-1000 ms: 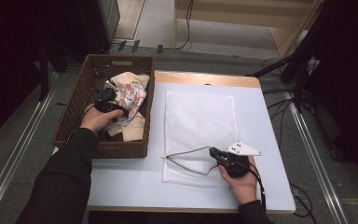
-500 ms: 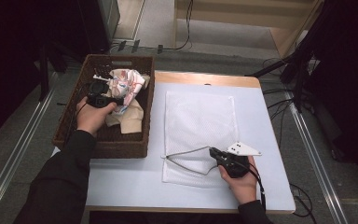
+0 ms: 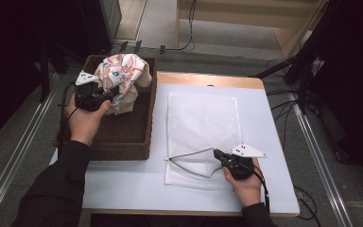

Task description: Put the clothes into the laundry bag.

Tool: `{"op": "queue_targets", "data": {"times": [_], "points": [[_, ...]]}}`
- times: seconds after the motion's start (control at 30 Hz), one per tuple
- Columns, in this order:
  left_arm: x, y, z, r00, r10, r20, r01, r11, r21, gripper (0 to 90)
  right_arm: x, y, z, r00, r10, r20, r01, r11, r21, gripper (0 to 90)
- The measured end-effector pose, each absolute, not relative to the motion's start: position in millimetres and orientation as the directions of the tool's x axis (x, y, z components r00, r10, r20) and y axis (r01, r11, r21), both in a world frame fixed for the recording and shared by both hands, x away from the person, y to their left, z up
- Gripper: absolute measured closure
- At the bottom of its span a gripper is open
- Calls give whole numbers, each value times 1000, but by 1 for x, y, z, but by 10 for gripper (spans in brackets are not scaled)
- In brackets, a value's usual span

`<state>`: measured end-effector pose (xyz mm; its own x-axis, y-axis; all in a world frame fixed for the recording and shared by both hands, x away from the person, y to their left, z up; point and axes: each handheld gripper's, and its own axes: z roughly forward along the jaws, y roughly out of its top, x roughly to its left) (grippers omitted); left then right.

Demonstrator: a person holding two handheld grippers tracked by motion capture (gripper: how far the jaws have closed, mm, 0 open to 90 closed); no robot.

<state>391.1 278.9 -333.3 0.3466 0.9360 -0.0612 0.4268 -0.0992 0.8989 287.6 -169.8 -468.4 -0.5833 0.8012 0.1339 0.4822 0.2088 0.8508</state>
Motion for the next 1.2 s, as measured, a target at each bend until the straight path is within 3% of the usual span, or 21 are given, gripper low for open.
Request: {"op": "queue_targets", "data": {"times": [0.6,1.2], "points": [[357,280,-319,372,923,-98,252,1,968,731,289,-173,-466,-564,815,131,482,196,854,900],[334,242,-305,486,865,-122,198,27,980,736,289,-174,-465,-562,816,134,478,188,858,900]]}}
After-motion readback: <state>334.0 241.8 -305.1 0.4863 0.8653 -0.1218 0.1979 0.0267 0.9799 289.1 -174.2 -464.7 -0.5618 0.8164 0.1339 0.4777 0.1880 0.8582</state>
